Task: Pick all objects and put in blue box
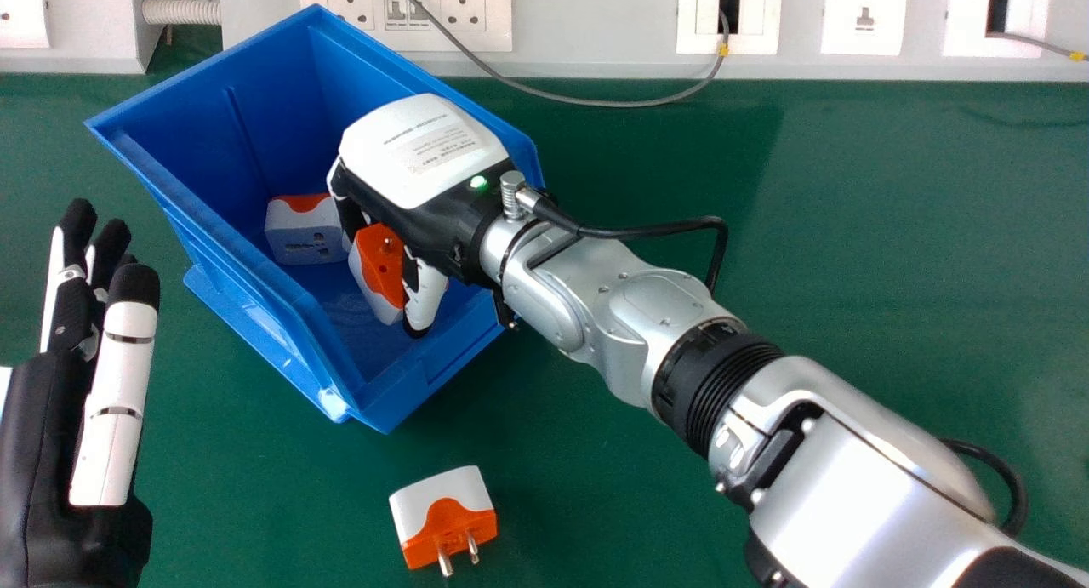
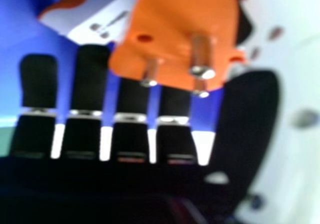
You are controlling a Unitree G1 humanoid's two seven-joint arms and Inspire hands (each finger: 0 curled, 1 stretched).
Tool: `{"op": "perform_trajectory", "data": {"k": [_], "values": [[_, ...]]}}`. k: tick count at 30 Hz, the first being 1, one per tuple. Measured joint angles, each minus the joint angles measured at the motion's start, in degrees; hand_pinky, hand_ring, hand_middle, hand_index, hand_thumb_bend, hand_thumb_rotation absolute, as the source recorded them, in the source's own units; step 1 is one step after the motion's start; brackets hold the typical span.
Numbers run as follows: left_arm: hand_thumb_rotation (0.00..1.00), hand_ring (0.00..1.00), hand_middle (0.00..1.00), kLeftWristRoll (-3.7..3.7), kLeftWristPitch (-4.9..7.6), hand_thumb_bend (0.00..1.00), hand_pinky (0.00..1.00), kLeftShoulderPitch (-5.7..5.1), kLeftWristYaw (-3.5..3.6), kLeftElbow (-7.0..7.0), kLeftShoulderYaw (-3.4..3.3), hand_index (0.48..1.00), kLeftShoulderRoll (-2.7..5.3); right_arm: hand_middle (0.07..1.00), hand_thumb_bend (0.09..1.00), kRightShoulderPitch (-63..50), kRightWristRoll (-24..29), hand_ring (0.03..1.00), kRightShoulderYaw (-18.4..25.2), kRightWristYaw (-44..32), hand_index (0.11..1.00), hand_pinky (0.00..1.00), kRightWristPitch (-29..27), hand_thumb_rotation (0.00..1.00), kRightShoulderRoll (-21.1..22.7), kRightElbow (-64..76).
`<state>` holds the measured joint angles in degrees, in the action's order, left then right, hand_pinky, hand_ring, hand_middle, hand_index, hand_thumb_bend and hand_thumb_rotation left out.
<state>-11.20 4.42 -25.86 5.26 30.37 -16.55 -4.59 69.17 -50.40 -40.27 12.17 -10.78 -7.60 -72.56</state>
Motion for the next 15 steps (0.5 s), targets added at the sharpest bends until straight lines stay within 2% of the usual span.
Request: {"op": "perform_trajectory", "data": {"k": [4,10,15], "values": [[0.84,1.00,0.99,0.05,-0.32,0.44,1.00,-0.23,-0.27,0.48,0.58,1.000,0.38,0.512,0.498,-0.1,0.2,0.466,0.0,0.0,0.432,0.37,0.0,0.00,0.2,0.0],[0.84,1.00,0.99,0.07,-0.94,0.45,1.00,-0.78,-0.49,1.65,0.67,1.000,0.75,0.512,0.499,-0.7,0.6,0.473,0.0,0.8,0.431,0.37,0.3,0.00,0.2,0.0],[0.84,1.00,0.98,0.05,-1.12,0.46,1.00,-1.23,-0.43,1.72,0.66,1.000,0.77,0.510,0.499,-1.5,0.7,0.471,0.1,2.1,0.436,0.37,1.1,0.00,-0.1,0.0]]}}
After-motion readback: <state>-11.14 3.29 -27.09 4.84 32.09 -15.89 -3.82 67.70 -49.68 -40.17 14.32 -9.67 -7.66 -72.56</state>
